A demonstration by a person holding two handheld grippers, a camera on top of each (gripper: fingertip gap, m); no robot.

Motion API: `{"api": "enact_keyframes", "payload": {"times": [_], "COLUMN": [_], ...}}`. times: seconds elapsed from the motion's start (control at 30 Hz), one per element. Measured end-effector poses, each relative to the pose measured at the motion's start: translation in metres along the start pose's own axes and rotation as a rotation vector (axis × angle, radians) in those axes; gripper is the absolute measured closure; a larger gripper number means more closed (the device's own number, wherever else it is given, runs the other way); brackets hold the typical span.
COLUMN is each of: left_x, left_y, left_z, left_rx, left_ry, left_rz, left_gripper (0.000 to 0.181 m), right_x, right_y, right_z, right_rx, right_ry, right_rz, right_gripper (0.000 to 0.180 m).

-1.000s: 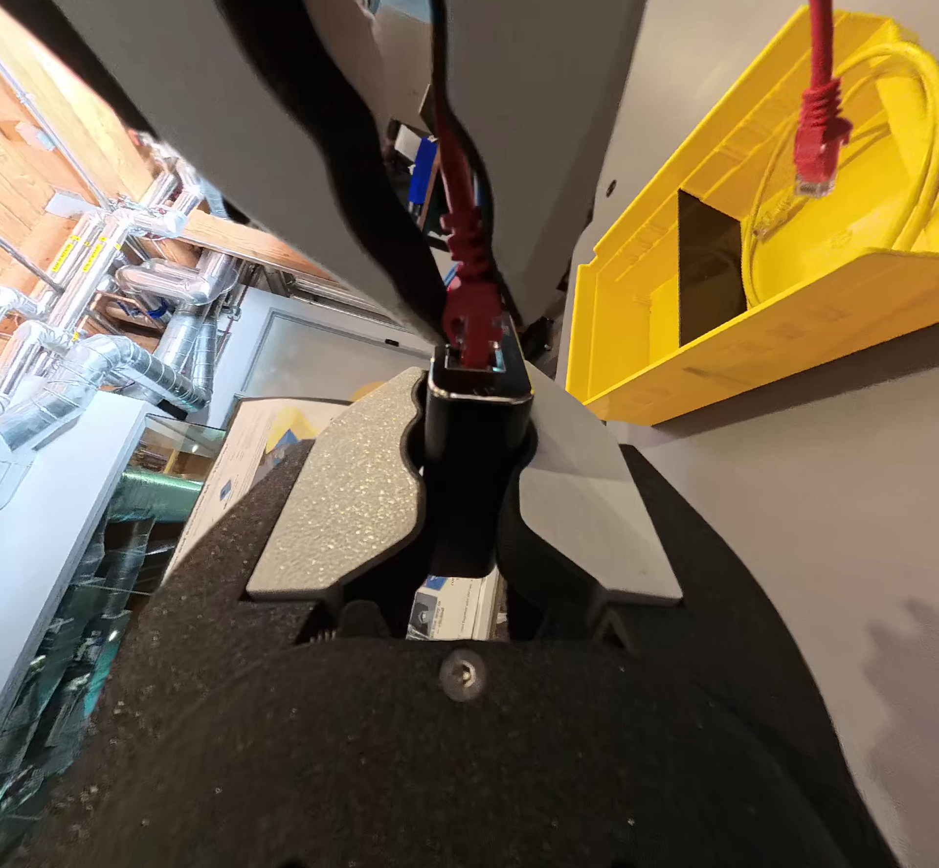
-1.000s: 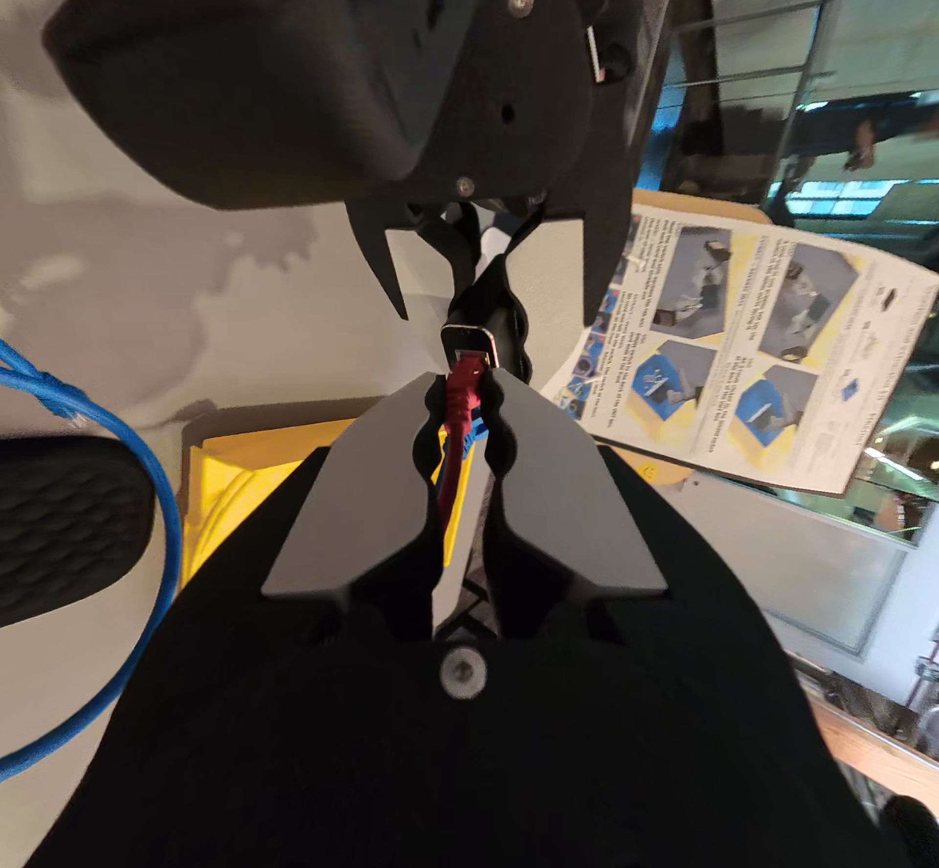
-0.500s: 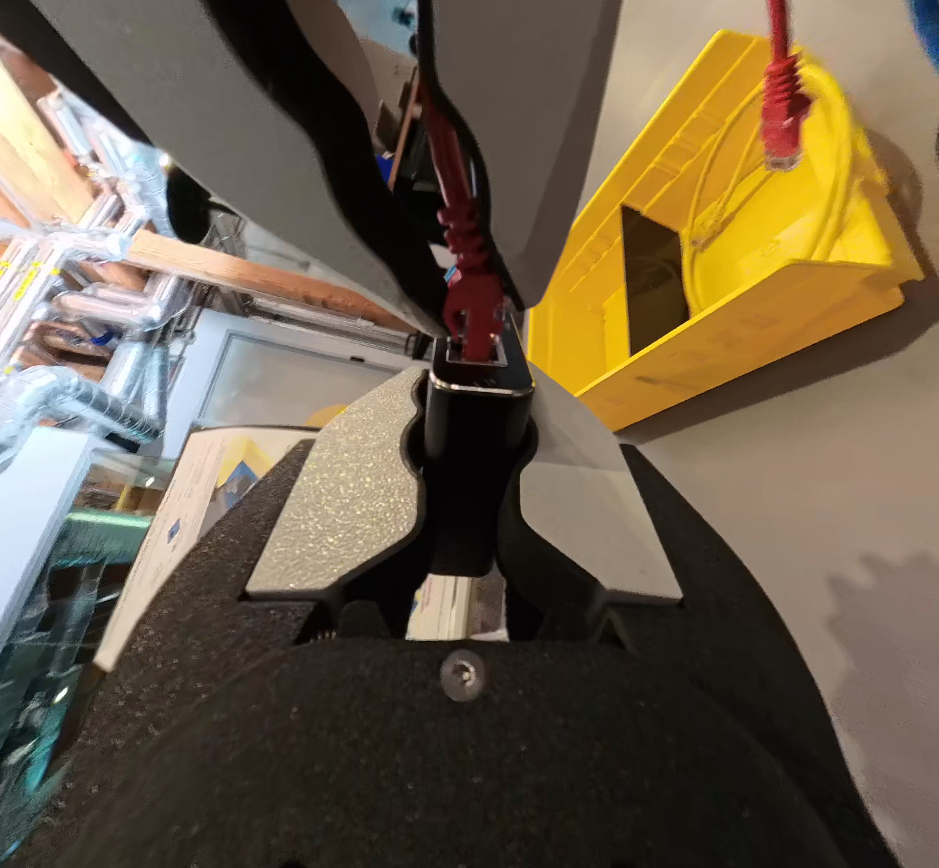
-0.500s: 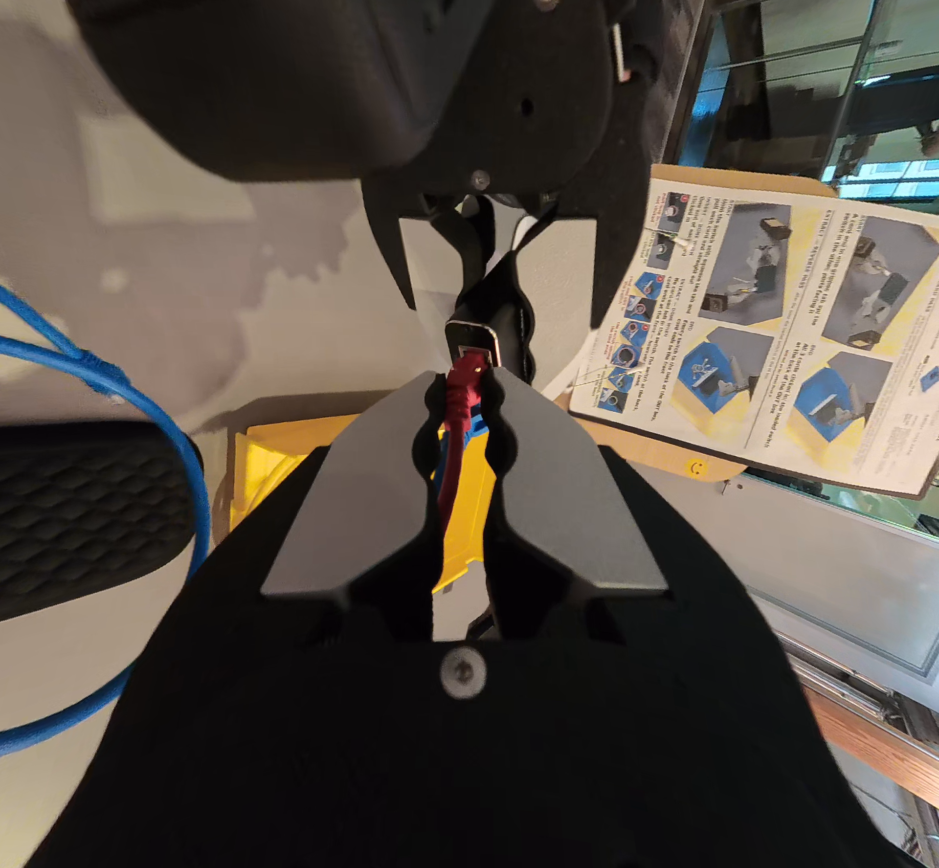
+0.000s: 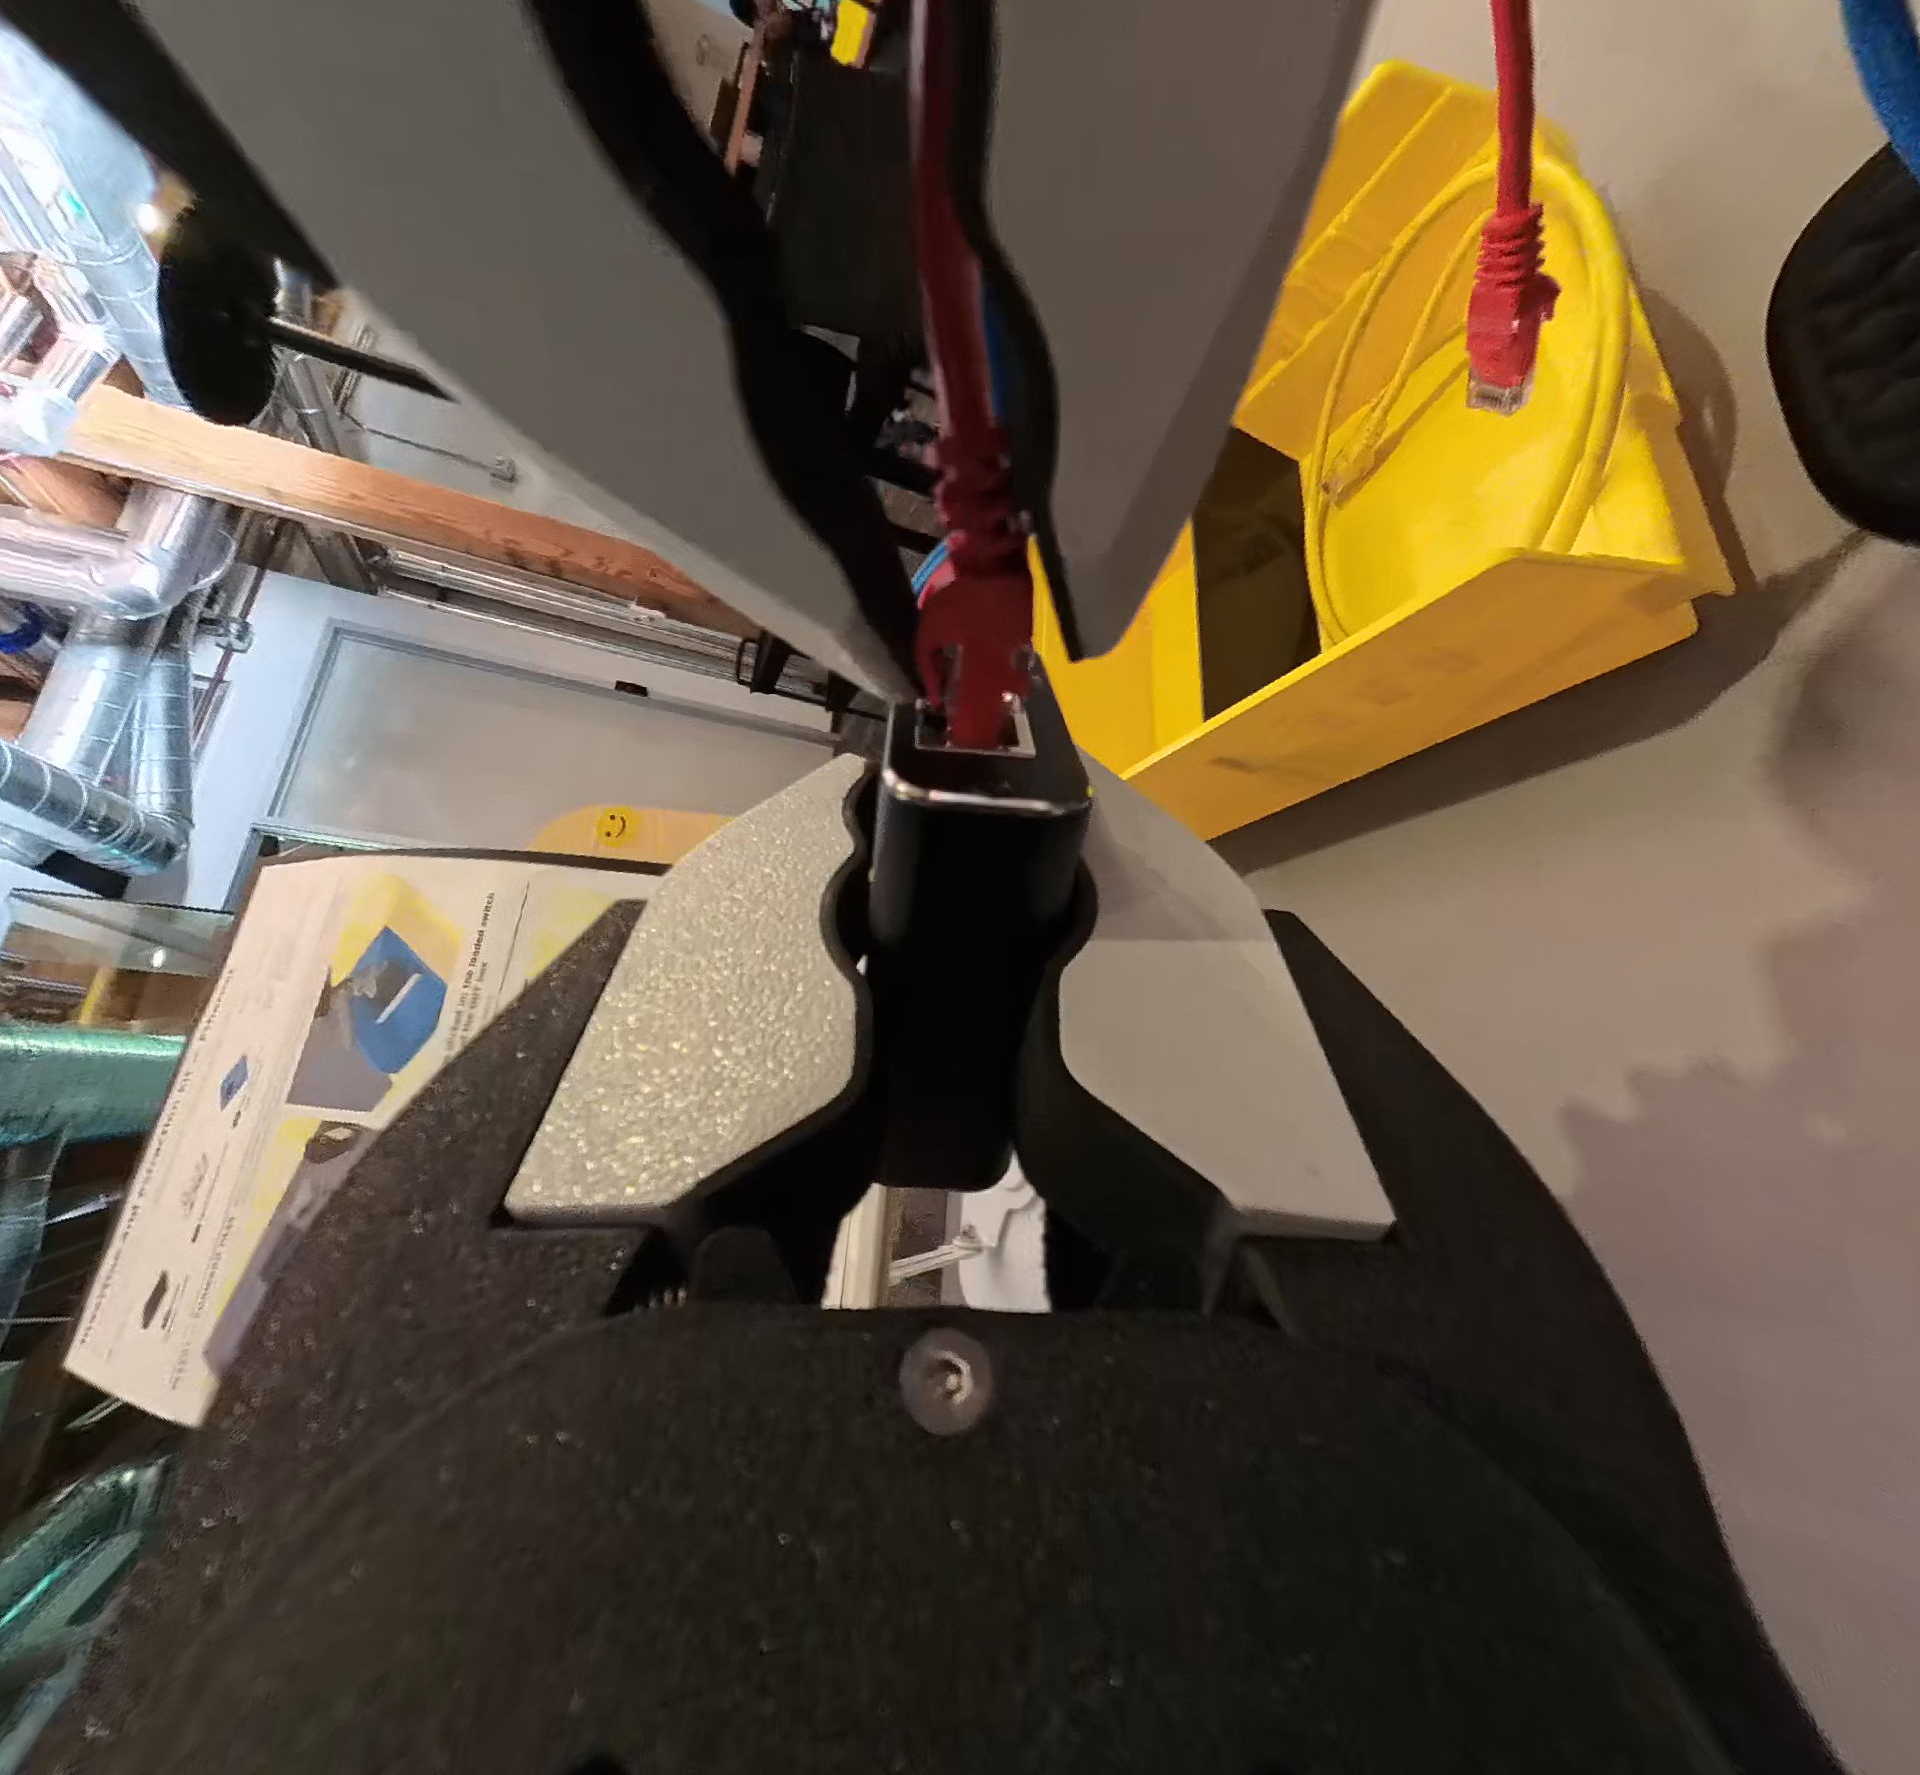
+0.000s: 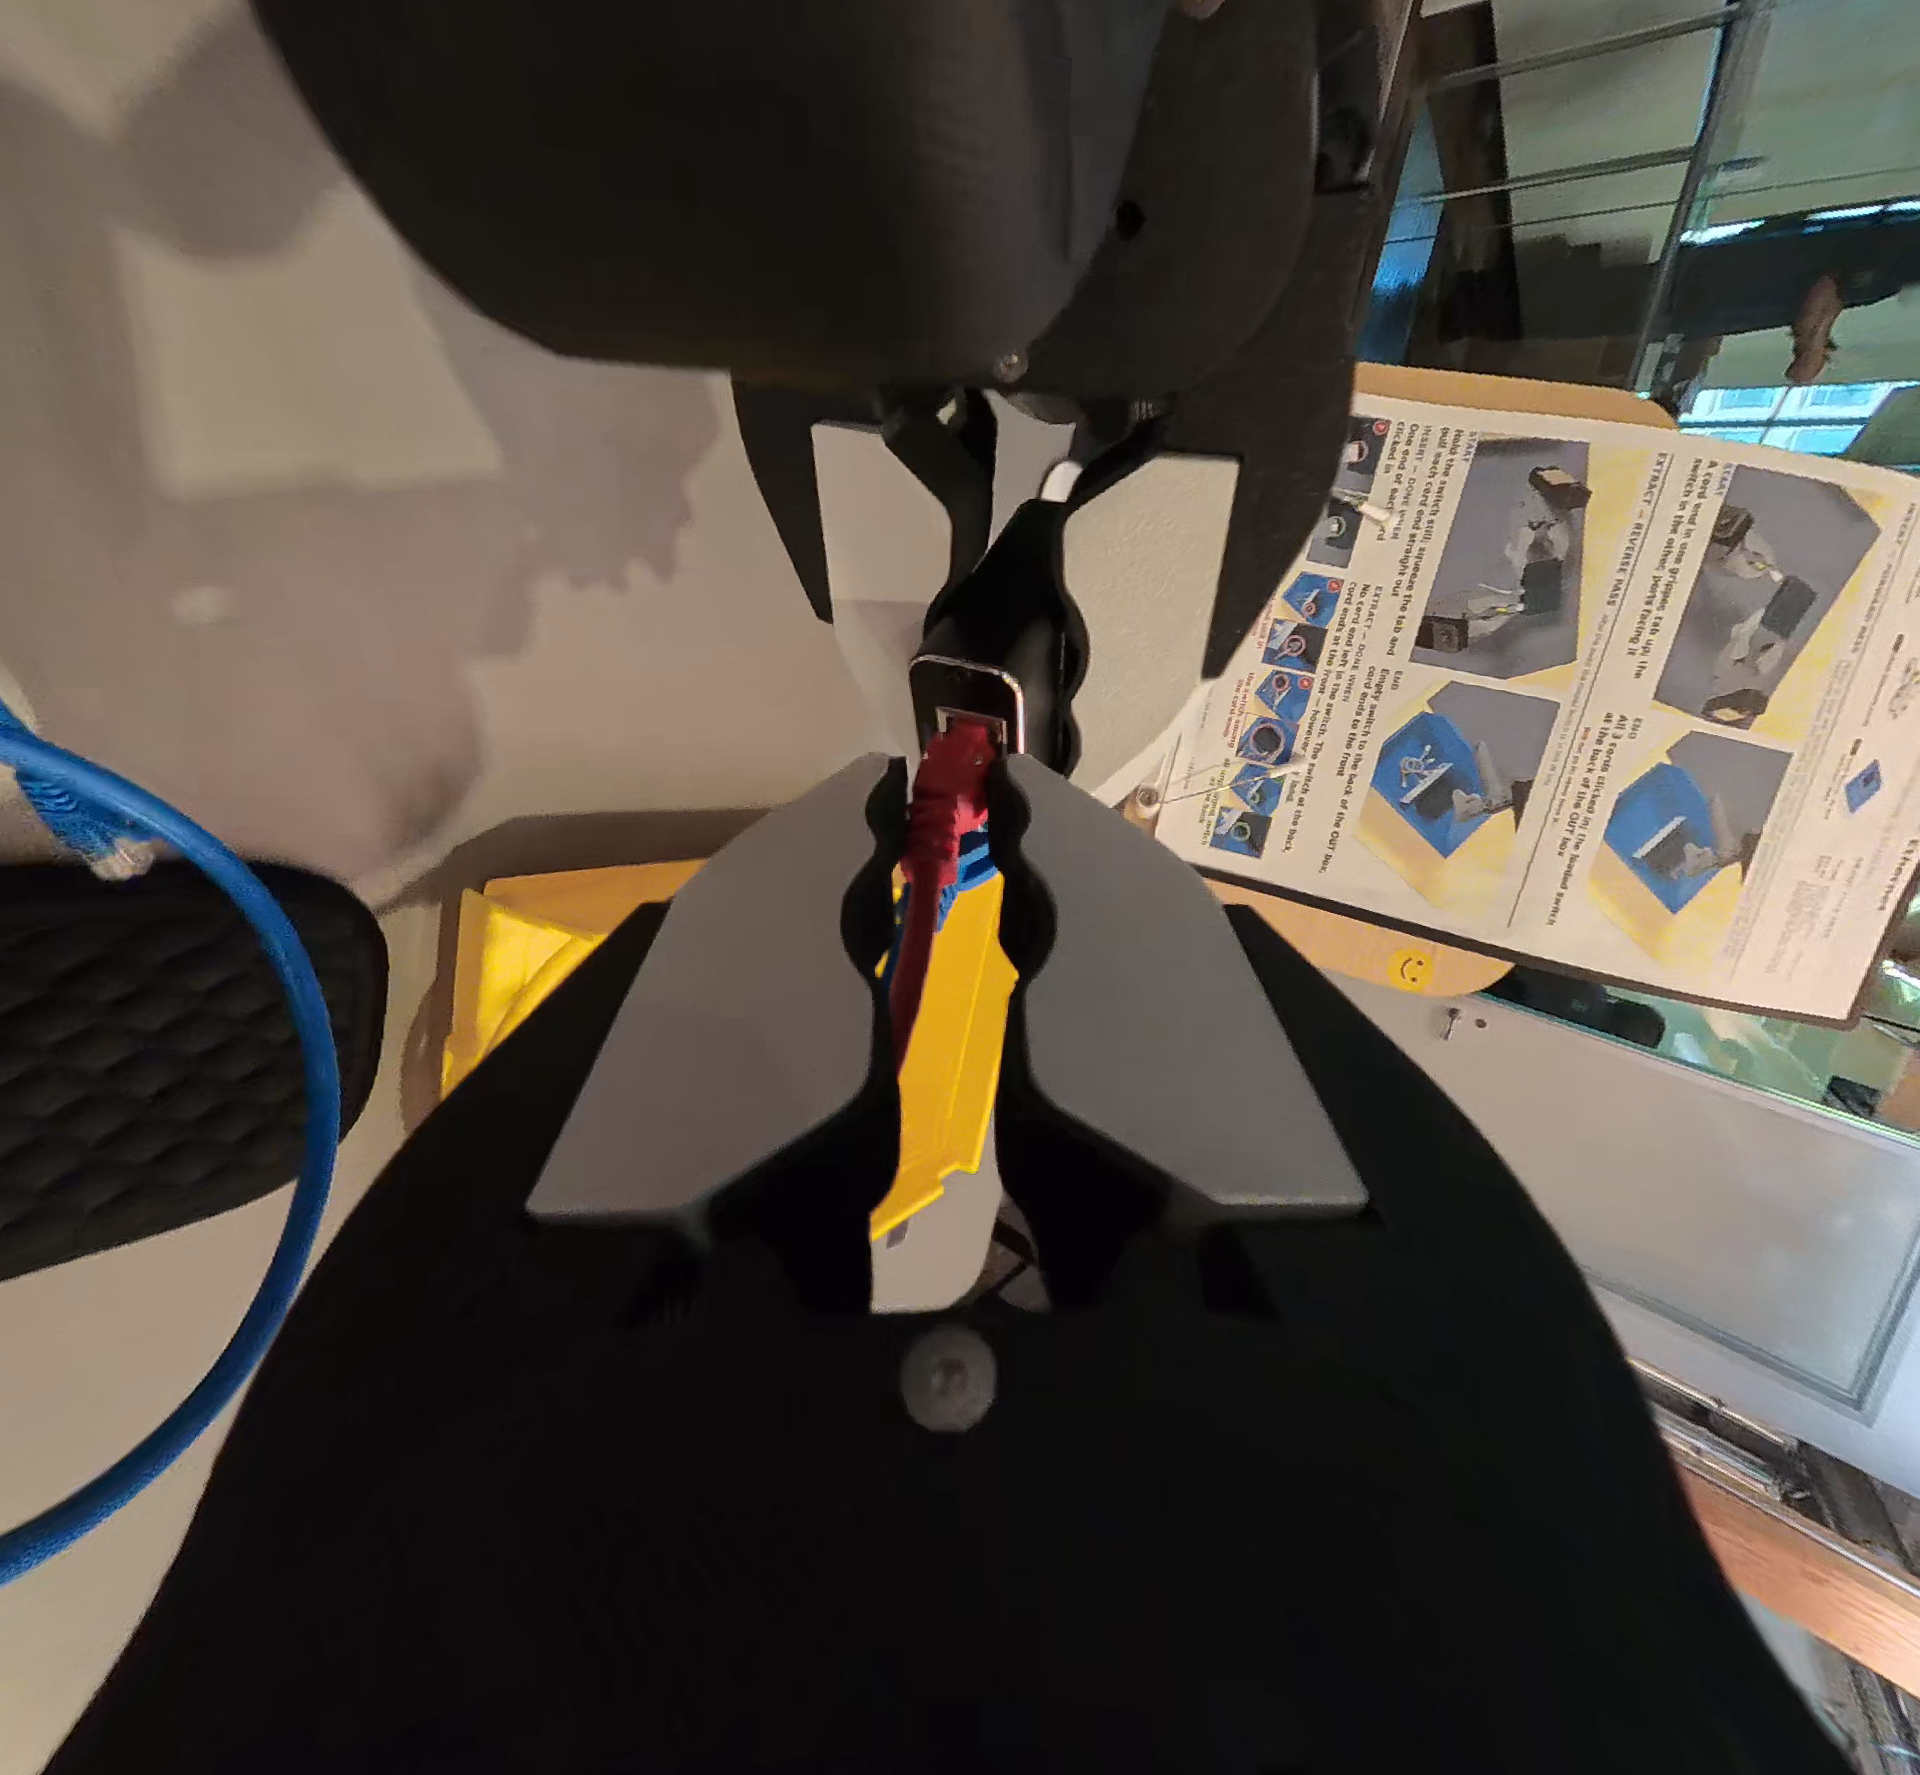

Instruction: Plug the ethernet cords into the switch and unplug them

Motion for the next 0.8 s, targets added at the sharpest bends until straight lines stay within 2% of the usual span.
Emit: {"api": "enact_keyframes", "payload": {"times": [0.27, 0.5, 0.8], "left_x": [-0.001, -0.01, -0.014], "left_y": [0.004, 0.001, -0.004], "left_z": [-0.001, -0.005, -0.013], "left_rx": [0.016, -0.024, -0.016], "left_ry": [-0.014, 0.01, 0.009], "left_rz": [0.023, 0.022, -0.041], "left_gripper": [0.154, 0.153, 0.153], "right_x": [0.003, 0.002, -0.004], "right_y": [-0.006, -0.005, 0.0], "right_z": [-0.002, -0.009, -0.014], "right_rx": [0.041, 0.176, 0.325], "right_ry": [0.0, 0.056, 0.038], "right_rz": [-0.053, -0.028, -0.084], "right_gripper": [0.165, 0.164, 0.162]}}
Point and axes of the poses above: each gripper's, where its closed fingertips meet, z back along the fingers, x out of its top, y = z × x across the jaws, the point moved 3 cm from there along z, back along the fingers, and after that the axes turned 15 degrees about z, right-handed, at the moved point
